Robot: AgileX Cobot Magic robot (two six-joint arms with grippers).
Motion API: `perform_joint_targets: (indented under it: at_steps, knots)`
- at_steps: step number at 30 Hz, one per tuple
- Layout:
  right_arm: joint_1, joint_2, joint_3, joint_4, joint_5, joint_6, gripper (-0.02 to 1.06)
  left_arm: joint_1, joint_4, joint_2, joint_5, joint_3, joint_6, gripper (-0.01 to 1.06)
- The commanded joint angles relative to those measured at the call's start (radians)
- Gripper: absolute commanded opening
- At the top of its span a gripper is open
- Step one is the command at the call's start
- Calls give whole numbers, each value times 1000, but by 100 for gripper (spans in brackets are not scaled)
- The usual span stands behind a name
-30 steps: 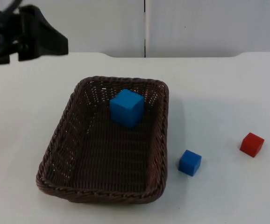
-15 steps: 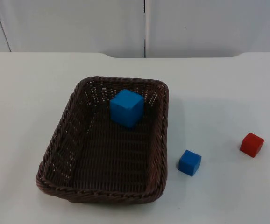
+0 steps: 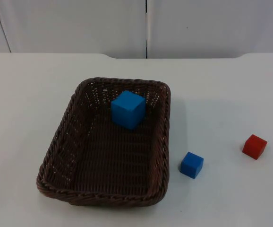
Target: Pick up the basket with the left hand and place the largest block into the basket with the right hand.
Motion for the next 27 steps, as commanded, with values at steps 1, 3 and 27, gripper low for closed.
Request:
perform_joint_targets:
  at_steps: [1, 3, 27]
  knots:
    - [3, -20, 5, -8, 13, 2, 83, -4, 59, -32, 45, 4, -59, 96]
    - [3, -50, 5, -34, 49, 31, 83, -4, 87, -64, 80, 4, -84, 96]
    - [3, -130, 5, -189, 269, 140, 83, 0, 482, -417, 407, 10, -382, 96]
